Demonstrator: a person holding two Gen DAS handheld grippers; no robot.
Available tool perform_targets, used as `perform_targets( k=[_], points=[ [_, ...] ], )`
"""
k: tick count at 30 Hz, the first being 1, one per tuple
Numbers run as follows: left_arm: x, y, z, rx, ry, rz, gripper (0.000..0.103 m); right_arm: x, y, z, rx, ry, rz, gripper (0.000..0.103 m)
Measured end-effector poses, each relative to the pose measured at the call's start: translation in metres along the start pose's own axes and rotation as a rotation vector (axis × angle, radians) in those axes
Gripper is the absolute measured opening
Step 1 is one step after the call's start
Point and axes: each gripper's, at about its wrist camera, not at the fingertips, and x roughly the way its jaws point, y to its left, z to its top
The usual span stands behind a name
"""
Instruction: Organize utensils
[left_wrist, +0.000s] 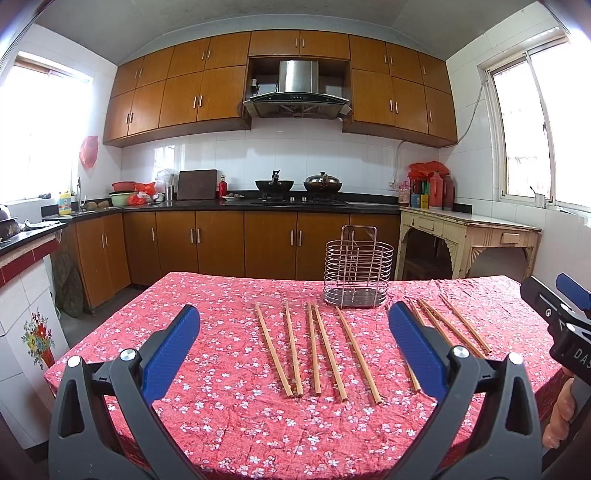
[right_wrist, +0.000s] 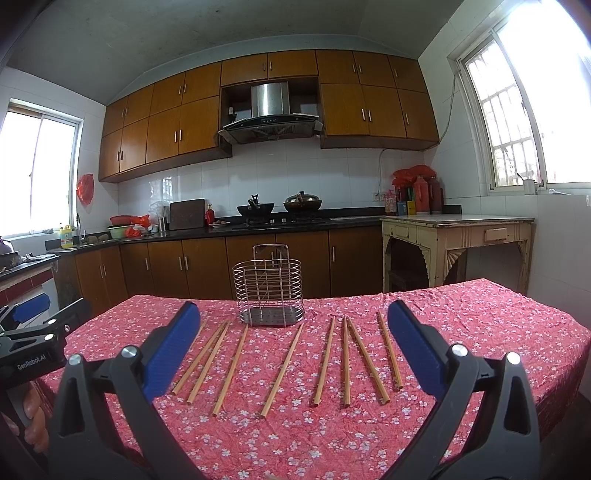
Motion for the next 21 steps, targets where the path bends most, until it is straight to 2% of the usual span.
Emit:
perform_targets(
  k=[21],
  points=[
    [-0.0002, -0.0001, 0.0000, -0.001, 0.001, -0.001, 0.101, -0.0004, 0.0011, 0.0004, 0.000, 0.000, -0.001, 0.099]
  ],
)
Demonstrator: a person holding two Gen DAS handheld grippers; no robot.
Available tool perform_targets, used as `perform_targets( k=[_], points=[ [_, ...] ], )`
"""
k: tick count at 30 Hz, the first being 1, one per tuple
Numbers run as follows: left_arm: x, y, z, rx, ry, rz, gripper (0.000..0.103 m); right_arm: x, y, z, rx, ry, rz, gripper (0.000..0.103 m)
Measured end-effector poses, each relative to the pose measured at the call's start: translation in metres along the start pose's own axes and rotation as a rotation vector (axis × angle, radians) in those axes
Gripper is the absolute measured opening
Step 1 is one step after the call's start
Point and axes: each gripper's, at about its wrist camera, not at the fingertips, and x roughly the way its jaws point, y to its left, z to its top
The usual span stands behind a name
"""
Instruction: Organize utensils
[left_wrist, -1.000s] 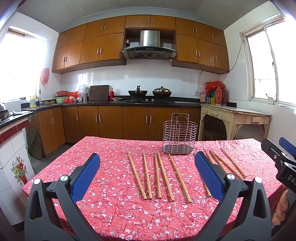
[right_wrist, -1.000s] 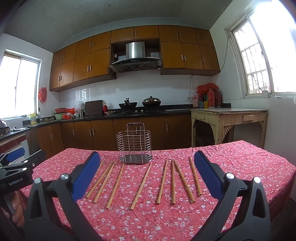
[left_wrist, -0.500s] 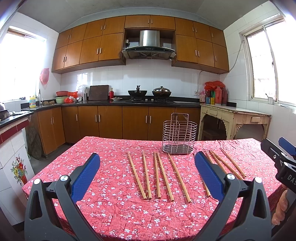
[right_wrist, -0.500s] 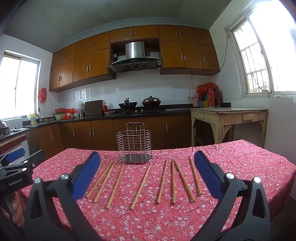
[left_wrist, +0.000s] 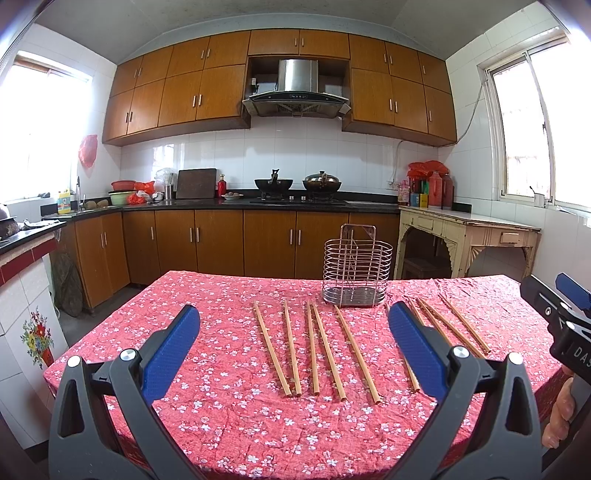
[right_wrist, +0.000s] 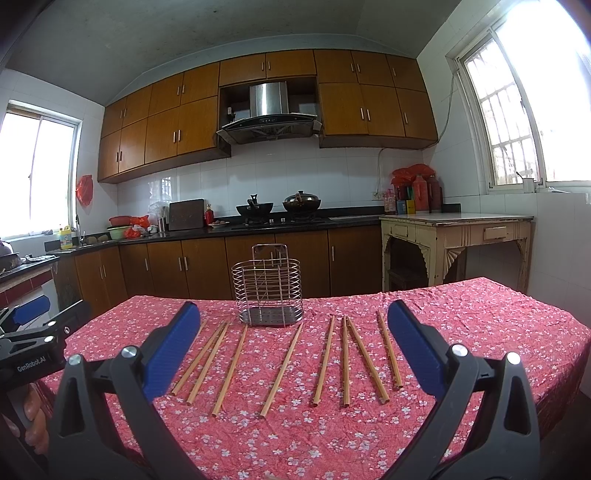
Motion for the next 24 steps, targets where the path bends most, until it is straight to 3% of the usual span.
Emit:
perform_targets(
  k=[24],
  points=[
    [0.002, -0.011, -0.007, 0.002, 0.004, 0.003, 0.101, 0.001, -0.006, 0.000, 0.004, 0.001, -0.002, 0.099]
  ],
)
